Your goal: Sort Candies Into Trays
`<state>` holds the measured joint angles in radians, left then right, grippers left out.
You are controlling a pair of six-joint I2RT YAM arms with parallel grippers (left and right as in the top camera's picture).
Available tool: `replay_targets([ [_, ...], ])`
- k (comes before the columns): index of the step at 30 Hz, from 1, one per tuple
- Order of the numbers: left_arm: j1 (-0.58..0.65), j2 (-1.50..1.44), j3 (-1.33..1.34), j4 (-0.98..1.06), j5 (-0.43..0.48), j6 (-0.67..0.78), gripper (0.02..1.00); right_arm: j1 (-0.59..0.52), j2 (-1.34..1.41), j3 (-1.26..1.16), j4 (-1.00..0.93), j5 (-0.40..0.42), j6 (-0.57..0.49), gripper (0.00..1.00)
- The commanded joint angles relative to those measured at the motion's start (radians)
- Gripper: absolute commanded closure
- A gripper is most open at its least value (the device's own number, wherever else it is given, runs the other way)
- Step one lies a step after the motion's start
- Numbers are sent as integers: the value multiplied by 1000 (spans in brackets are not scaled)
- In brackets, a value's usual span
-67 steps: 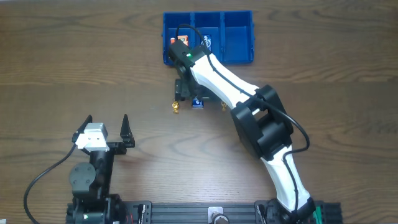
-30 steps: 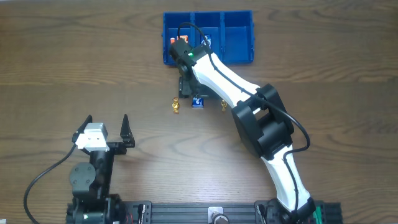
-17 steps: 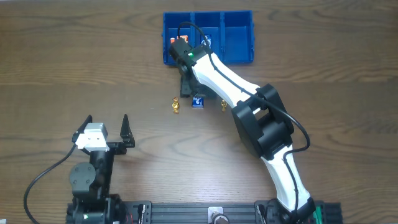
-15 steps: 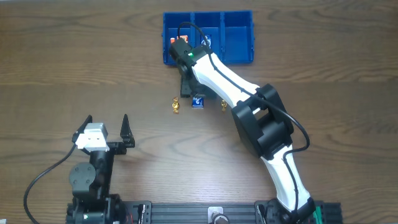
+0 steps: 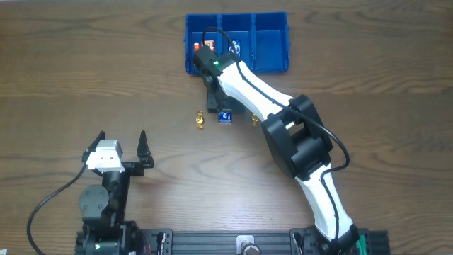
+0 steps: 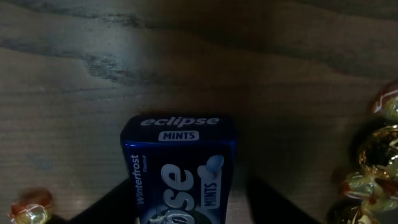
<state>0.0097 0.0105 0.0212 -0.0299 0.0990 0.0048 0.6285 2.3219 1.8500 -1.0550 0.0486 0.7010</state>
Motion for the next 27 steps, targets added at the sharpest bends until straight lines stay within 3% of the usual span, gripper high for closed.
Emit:
replay_targets([
  [1,3,-6,-16,-40,13,11,20,0,20,-3,5,16,0,647],
  [4,3,-6,-16,-40,13,11,20,0,20,-3,10,9,2,733],
  [16,3,-6,-16,-40,13,11,20,0,-19,10,-14,15,-2,842],
  [21,3,-6,-16,-40,13,11,20,0,-183,32,-73,103,-33,849],
  [27,3,-6,-16,-40,13,11,20,-54,-281,227,-166,174,-154,847],
])
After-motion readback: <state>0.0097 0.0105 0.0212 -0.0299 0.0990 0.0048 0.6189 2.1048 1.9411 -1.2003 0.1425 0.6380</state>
